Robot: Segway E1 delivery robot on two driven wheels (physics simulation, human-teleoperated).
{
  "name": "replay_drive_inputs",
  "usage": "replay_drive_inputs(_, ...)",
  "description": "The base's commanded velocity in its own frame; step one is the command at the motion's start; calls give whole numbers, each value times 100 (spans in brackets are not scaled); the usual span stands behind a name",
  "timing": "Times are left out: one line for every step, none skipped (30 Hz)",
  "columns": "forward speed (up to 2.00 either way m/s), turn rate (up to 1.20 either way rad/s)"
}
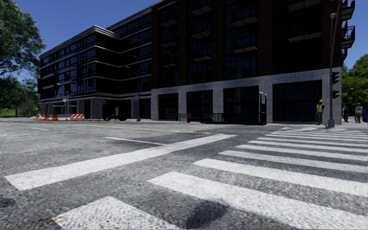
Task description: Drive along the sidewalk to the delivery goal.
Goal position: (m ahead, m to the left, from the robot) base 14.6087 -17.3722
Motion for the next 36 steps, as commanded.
replay_drive_inputs(150, 0)
replay_drive_inputs(155, 0)
replay_drive_inputs(162, 0)
replay_drive_inputs(162, 0)
replay_drive_inputs(163, 0)
replay_drive_inputs(163, 0)
replay_drive_inputs(163, -17)
replay_drive_inputs(163, -17)
replay_drive_inputs(162, -46)
replay_drive_inputs(162, -56)
replay_drive_inputs(162, -59)
replay_drive_inputs(162, -59)
replay_drive_inputs(162, -60)
replay_drive_inputs(162, -60)
replay_drive_inputs(162, -60)
replay_drive_inputs(162, -60)
replay_drive_inputs(162, -60)
replay_drive_inputs(162, -60)
replay_drive_inputs(162, -60)
replay_drive_inputs(162, -60)
replay_drive_inputs(162, -60)
replay_drive_inputs(162, -60)
replay_drive_inputs(162, -60)
replay_drive_inputs(162, -60)
replay_drive_inputs(162, -60)
replay_drive_inputs(162, -60)
replay_drive_inputs(162, -61)
replay_drive_inputs(162, -61)
replay_drive_inputs(162, -61)
replay_drive_inputs(162, -61)
replay_drive_inputs(162, -61)
replay_drive_inputs(162, -61)
replay_drive_inputs(162, -61)
replay_drive_inputs(161, -61)
replay_drive_inputs(161, -61)
replay_drive_inputs(161, -61)
